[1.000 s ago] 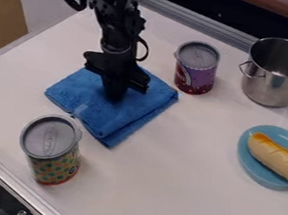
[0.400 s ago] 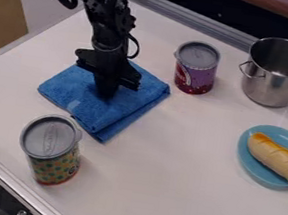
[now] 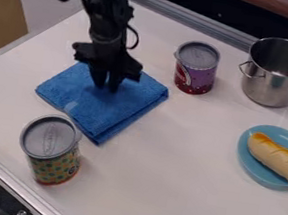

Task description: Moved the blue cloth to the right side of the table

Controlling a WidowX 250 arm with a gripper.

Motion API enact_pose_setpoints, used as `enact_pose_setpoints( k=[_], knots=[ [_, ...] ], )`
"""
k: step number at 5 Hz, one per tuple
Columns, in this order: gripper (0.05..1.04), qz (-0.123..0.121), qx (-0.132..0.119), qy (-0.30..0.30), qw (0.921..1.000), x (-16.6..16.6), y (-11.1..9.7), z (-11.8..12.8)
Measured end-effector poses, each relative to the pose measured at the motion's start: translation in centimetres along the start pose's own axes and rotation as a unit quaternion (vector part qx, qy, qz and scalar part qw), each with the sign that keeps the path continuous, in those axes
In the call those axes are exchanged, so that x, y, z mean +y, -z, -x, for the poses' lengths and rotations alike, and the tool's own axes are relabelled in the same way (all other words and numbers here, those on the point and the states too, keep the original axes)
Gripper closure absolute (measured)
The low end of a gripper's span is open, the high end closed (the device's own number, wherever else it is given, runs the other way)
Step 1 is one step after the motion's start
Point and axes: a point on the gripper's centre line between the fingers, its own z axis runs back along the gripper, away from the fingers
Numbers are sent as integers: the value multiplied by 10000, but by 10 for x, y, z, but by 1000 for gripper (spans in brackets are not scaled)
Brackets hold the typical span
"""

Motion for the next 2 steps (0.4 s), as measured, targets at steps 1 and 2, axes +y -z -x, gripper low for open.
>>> enact_pose_setpoints(
  k=[1, 2],
  knots=[
    [387, 60, -160, -88, 9998, -5, -23, -7],
    [133, 216, -195, -153, 9995, -10, -44, -13]
  ],
)
